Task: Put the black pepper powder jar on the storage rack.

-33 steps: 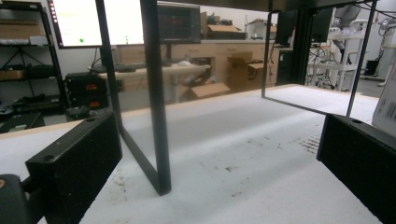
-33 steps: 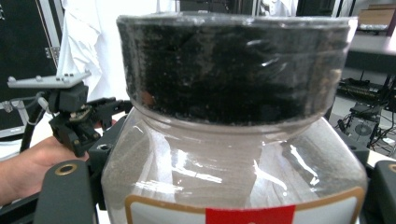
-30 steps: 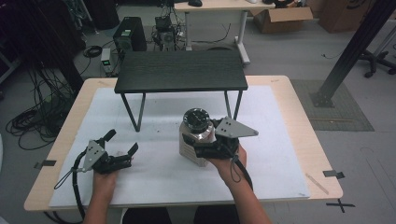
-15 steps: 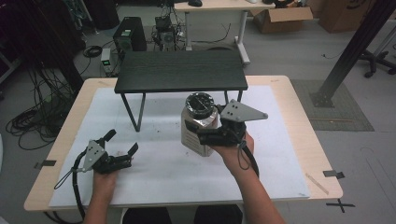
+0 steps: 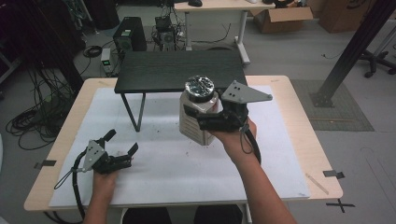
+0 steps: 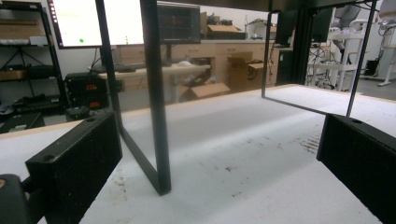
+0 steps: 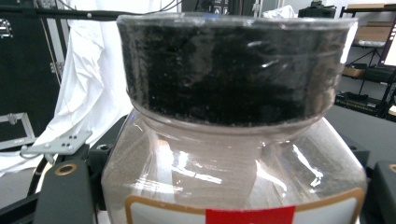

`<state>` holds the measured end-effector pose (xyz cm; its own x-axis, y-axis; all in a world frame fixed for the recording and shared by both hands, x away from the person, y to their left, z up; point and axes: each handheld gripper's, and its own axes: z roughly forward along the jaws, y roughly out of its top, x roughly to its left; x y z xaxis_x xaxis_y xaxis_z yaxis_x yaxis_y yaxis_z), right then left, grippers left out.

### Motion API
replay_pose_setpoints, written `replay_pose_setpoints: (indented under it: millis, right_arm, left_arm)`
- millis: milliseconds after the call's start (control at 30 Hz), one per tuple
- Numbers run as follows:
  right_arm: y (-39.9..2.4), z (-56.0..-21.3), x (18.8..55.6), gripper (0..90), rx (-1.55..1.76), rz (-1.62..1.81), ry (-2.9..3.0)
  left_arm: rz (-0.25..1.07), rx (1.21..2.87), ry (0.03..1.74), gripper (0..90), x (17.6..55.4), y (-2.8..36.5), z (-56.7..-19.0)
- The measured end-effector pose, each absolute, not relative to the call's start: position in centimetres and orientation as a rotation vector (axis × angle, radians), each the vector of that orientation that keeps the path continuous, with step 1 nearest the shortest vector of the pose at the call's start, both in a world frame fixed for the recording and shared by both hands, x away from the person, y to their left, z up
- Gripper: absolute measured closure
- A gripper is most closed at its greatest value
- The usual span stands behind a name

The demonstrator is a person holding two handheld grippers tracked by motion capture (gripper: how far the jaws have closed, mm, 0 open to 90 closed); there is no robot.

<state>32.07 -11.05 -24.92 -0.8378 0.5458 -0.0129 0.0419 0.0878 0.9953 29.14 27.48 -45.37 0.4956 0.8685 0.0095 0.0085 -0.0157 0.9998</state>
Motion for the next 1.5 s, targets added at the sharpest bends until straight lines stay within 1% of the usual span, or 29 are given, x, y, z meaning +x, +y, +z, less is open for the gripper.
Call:
replay_pose_setpoints:
  millis: [300, 500, 800, 1100, 1500]
  right_arm:
    - [-11.3, -22.3, 33.1, 22.3, 0.598, 1.818, 1.971]
    - [-11.8, -21.2, 33.7, 22.3, 0.623, 1.804, 1.96]
    - [-12.2, -19.9, 34.5, 22.3, 0.639, 1.797, 1.939]
    - [-12.2, -18.3, 36.1, 22.3, 0.653, 1.762, 1.935]
    - [-11.8, -17.5, 38.2, 22.2, 0.664, 1.73, 1.921]
  left_arm:
    - [0.821, 1.429, 0.822, 0.5, 29.1, 27.5, -45.4]
    - [0.821, 1.429, 0.822, 0.5, 29.1, 27.5, -45.4]
    - [0.822, 1.431, 0.822, 0.5, 29.1, 27.5, -45.4]
    - [0.822, 1.428, 0.821, 0.5, 29.1, 27.5, -45.4]
    - [0.821, 1.428, 0.822, 0.5, 29.1, 27.5, -45.4]
